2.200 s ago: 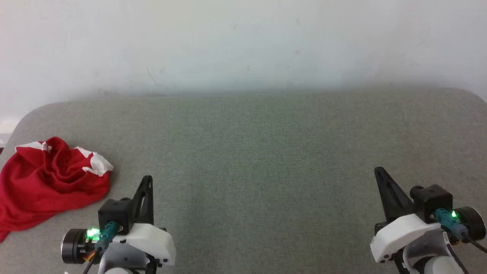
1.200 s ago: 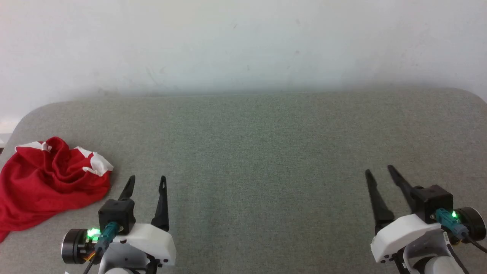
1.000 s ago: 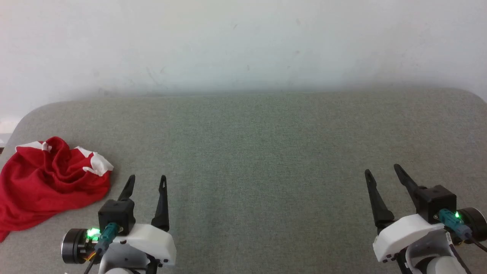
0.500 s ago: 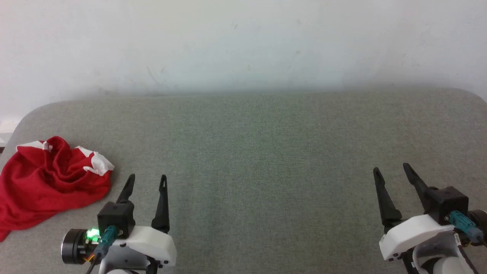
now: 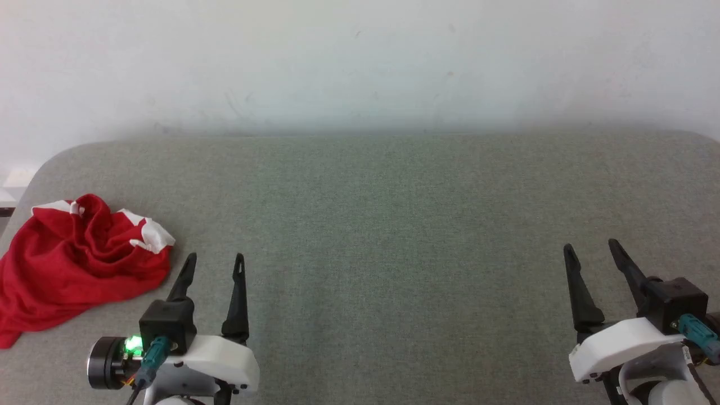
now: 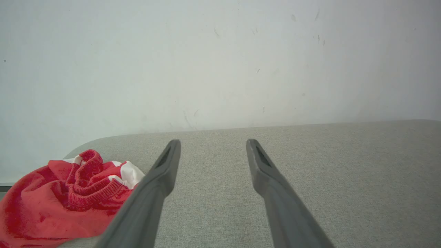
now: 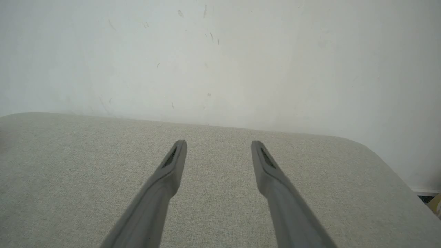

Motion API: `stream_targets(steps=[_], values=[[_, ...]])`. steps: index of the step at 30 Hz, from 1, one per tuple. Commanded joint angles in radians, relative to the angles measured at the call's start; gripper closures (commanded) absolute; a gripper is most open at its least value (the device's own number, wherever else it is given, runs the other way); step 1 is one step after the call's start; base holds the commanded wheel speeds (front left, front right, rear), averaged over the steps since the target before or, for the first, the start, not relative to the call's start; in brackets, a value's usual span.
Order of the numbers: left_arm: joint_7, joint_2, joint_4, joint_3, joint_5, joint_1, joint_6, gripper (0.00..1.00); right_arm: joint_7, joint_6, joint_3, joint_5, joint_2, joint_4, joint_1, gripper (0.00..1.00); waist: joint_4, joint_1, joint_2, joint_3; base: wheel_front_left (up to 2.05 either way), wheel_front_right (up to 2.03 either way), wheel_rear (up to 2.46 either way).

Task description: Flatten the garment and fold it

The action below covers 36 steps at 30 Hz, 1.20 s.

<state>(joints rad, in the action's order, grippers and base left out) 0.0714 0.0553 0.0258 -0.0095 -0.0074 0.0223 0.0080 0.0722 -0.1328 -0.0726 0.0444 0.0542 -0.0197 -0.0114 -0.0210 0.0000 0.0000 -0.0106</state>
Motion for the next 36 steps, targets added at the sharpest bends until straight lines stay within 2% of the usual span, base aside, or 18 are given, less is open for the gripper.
stream_targets(steps=[1,18,36], values=[[0.010,0.003,0.007,0.001,-0.007,0.015,-0.009,0.00,0.009,0.001,-0.007,0.006,-0.001,-0.004,-0.006,0.00,-0.004,0.0000,0.0000,-0.002,0.00,0.00,0.00],[0.045,-0.002,0.015,0.011,-0.022,0.020,-0.009,0.00,0.044,0.001,-0.007,0.003,-0.002,-0.007,-0.001,0.00,-0.073,0.0000,0.0000,-0.018,0.00,0.00,0.00],[0.083,-0.004,0.033,0.034,-0.047,0.036,-0.002,0.00,0.082,0.001,0.011,-0.004,-0.002,-0.023,0.011,0.00,-0.207,0.0000,0.0000,-0.034,0.00,0.00,0.00]])
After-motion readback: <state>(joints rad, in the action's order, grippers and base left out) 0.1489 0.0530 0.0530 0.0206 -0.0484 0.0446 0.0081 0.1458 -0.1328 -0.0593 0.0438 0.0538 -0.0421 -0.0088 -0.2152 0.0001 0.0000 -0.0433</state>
